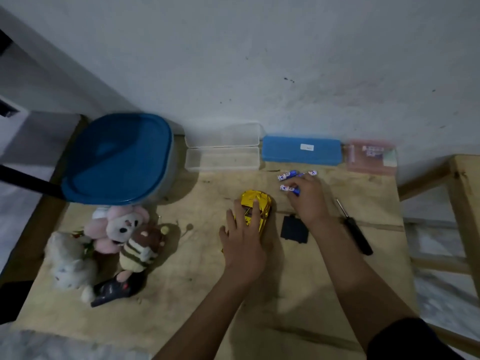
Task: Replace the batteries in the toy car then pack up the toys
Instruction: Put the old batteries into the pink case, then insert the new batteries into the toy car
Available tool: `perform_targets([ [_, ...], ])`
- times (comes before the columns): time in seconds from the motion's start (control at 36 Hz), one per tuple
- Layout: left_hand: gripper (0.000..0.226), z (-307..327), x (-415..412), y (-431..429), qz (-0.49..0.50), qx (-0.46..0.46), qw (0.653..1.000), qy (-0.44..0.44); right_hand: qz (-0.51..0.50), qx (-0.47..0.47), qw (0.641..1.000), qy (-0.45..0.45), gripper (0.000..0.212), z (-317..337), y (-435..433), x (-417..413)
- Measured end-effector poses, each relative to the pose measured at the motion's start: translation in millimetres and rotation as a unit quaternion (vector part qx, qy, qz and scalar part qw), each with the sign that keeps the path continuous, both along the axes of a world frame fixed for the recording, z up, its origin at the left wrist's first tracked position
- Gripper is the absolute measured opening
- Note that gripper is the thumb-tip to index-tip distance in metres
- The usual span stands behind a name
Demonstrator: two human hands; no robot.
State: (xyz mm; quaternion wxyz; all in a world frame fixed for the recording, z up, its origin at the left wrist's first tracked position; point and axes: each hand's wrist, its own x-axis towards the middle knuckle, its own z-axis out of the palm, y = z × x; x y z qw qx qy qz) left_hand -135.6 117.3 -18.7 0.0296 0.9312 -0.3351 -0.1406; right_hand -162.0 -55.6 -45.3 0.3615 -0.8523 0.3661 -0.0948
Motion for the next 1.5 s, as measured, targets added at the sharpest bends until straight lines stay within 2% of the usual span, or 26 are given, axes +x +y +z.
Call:
perform_targets([
  [0.06,0.082,1.5,-0.4,0.6,0.008,-0.001,0.999,0.032,-0.014,0.0,1.0,-0.004,0.02,-0.6,2.3,-2.3],
  [0.25,0.081,11.2,14.2,-2.2,0.006,0.005,0.999,0.043,-0.031,0.002,0.999,-0.042,0.016,9.9,4.4,-4.4],
  [0.31,0.079,16.4,21.0,-2.7,0.01,-0.013,0.997,0.079,-0.044,0.034,0.996,-0.075,0.016,24.7,7.8,-5.0],
  [0.36,0.078,21.3,29.1,-1.2,0.012,-0.077,0.986,0.147,-0.053,0.079,0.989,-0.115,0.015,42.1,12.4,-5.3],
  [0.42,0.075,29.3,36.9,1.2,0.019,-0.184,0.958,0.221,-0.056,0.132,0.979,-0.144,0.013,60.1,17.0,-5.4],
  [0.53,0.061,56.1,45.9,0.6,0.026,-0.375,0.87,0.318,-0.057,0.202,0.962,-0.174,0.011,98.3,26.0,-5.8],
  [0.58,0.053,71.3,50.5,-0.4,0.036,-0.432,0.828,0.355,-0.061,0.228,0.95,-0.206,0.012,116.6,32.6,-6.9],
  [0.64,0.049,84.2,56.9,0.2,0.032,-0.457,0.806,0.374,-0.06,0.244,0.937,-0.242,0.012,132.0,40.2,-8.8],
  [0.78,0.05,114.9,71.2,1.3,0.026,-0.49,0.767,0.412,-0.071,0.251,0.919,-0.296,0.01,163.8,59.0,-7.4],
  [0.92,0.057,141.0,81.5,2.8,0.009,-0.507,0.736,0.449,-0.123,0.205,0.912,-0.333,0.009,187.3,72.7,-2.7],
  [1.06,0.061,160.8,86.5,2.6,-0.069,-0.486,0.737,0.464,-0.128,0.189,0.899,-0.375,0.006,206.4,81.7,-5.5],
  [1.22,0.075,172.0,82.2,7.1,-0.106,-0.471,0.7,0.526,-0.134,0.178,0.888,-0.402,0.014,216.1,88.5,-14.6],
  [1.39,0.113,174.1,74.7,18.3,-0.203,-0.426,0.725,0.502,-0.119,0.145,0.887,-0.422,0.023,219.6,93.9,-21.2],
  [1.5,0.116,175.4,71.7,18.6,-0.206,-0.422,0.729,0.499,-0.134,0.168,0.859,-0.464,0.027,226.6,98.9,-20.7],
])
